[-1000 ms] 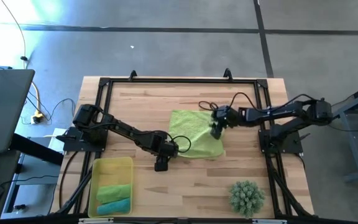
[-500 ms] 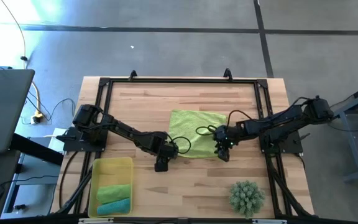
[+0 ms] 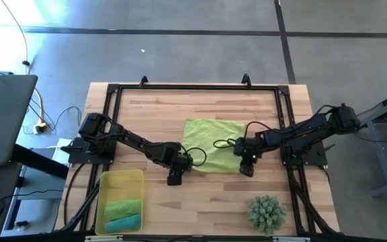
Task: Roll microfiber towels into tight, uniform cylinder then place into a basket
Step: Roll the light green microfiber towel
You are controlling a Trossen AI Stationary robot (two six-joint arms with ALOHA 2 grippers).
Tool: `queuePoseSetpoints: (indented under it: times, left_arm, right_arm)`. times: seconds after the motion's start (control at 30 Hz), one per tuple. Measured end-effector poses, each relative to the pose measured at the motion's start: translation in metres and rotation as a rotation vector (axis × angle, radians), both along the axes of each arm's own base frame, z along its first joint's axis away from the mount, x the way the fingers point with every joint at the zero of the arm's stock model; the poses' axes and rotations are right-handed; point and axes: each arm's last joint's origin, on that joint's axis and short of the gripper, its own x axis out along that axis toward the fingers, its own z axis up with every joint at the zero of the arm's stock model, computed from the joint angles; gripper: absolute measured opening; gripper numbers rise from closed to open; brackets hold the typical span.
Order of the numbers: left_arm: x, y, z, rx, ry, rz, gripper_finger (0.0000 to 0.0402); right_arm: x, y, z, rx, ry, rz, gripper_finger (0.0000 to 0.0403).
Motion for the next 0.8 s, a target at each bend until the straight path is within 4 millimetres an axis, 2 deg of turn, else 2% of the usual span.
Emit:
queuePoseSetpoints:
  times: [0.3,0.43,0.6,0.8]
  left_arm:
    - [0.000,0.000,0.000,0.012,0.004,-0.042,0.0156]
    - [0.002,-0.003,0.002,-0.031,0.004,-0.065,0.0156]
    - [0.006,-0.017,0.009,-0.157,-0.006,-0.221,0.0156]
    - [0.010,-0.028,0.016,-0.091,-0.043,-0.258,0.0156]
  right_arm:
    - [-0.005,0.025,0.003,0.268,0.030,0.204,0.0155]
    - [-0.007,0.029,0.004,0.278,0.034,0.230,0.0155]
    - [-0.006,0.030,0.002,0.111,-0.022,0.260,0.0155]
    - [-0.007,0.031,-0.001,-0.228,-0.097,0.390,0.0155]
